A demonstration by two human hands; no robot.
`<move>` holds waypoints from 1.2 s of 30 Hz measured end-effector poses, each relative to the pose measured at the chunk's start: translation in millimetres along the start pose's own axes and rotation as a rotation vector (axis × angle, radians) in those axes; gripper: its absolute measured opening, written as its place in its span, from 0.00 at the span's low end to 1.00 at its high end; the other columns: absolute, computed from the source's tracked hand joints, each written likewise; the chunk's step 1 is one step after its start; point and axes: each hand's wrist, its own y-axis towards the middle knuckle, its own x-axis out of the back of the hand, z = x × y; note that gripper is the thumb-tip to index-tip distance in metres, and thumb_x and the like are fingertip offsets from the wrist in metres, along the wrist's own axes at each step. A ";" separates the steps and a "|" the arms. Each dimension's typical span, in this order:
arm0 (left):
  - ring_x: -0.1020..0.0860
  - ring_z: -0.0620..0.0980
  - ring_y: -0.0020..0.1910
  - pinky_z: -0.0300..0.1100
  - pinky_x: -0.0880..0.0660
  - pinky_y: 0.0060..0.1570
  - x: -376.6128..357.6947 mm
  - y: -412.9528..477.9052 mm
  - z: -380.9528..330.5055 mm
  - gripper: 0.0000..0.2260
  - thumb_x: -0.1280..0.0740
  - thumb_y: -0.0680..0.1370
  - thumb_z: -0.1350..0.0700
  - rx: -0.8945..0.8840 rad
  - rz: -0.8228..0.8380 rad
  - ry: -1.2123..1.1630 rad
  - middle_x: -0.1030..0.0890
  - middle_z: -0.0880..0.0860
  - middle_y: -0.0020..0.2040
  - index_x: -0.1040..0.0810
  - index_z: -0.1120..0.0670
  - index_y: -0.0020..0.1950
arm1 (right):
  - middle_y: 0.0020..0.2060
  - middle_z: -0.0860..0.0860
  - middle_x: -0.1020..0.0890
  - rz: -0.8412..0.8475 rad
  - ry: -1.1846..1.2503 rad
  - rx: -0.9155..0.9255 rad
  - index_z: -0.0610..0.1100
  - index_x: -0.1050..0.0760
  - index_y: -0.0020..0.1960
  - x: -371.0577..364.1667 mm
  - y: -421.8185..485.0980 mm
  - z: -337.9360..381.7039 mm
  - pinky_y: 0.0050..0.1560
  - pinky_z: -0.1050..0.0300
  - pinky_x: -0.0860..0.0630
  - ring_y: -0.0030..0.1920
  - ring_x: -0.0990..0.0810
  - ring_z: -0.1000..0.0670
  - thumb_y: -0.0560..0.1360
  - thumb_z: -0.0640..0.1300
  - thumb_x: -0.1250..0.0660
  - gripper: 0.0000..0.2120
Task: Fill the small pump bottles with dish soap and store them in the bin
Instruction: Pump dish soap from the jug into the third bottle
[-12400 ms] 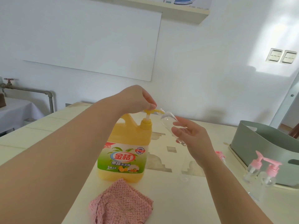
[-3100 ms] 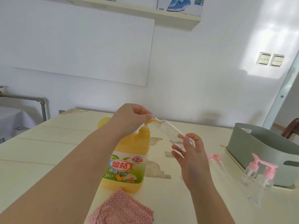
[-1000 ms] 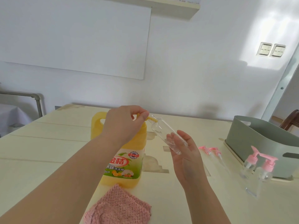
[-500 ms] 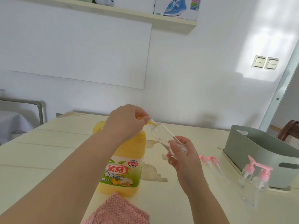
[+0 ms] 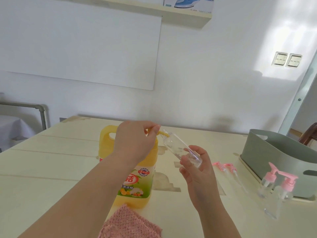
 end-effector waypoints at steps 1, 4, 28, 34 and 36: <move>0.24 0.45 0.44 0.43 0.31 0.55 -0.9 0.0 -1.6 0.10 0.38 0.78 0.46 -0.013 0.002 0.009 0.20 0.44 0.39 0.17 0.44 0.50 | 0.42 0.53 0.18 -0.001 0.015 -0.001 0.55 0.22 0.49 0.2 0.6 0.0 0.45 0.56 0.26 0.45 0.24 0.48 0.63 0.47 0.24 0.16; 0.30 0.39 0.37 0.41 0.39 0.64 -3.9 -2.3 -11.1 0.11 0.41 0.80 0.46 -0.045 0.026 0.073 0.21 0.44 0.38 0.19 0.43 0.51 | 0.41 0.54 0.18 0.006 0.036 0.007 0.52 0.23 0.50 3.1 -0.3 3.8 0.44 0.58 0.25 0.44 0.23 0.50 0.62 0.49 0.21 0.19; 0.25 0.42 0.36 0.44 0.45 0.69 -20.5 -12.5 7.3 0.13 0.42 0.79 0.46 -0.144 -0.226 -0.024 0.18 0.42 0.39 0.18 0.45 0.49 | 0.46 0.51 0.19 -0.026 0.012 0.032 0.56 0.19 0.44 -4.7 4.8 4.7 0.42 0.59 0.25 0.46 0.21 0.51 0.69 0.51 0.30 0.04; 0.25 0.45 0.37 0.42 0.41 0.62 -23.5 -15.0 13.4 0.13 0.42 0.78 0.46 -0.188 -0.271 0.015 0.24 0.40 0.31 0.18 0.45 0.46 | 0.48 0.51 0.19 -0.029 0.017 0.008 0.56 0.19 0.44 -4.4 2.7 3.6 0.42 0.60 0.25 0.45 0.22 0.52 0.67 0.52 0.29 0.06; 0.24 0.46 0.38 0.39 0.42 0.58 -20.2 -15.0 12.2 0.13 0.41 0.78 0.46 -0.184 -0.256 0.027 0.21 0.42 0.32 0.18 0.45 0.46 | 0.47 0.52 0.19 -0.036 0.009 0.003 0.56 0.19 0.44 -4.6 1.2 4.8 0.43 0.58 0.26 0.44 0.21 0.53 0.68 0.49 0.31 0.06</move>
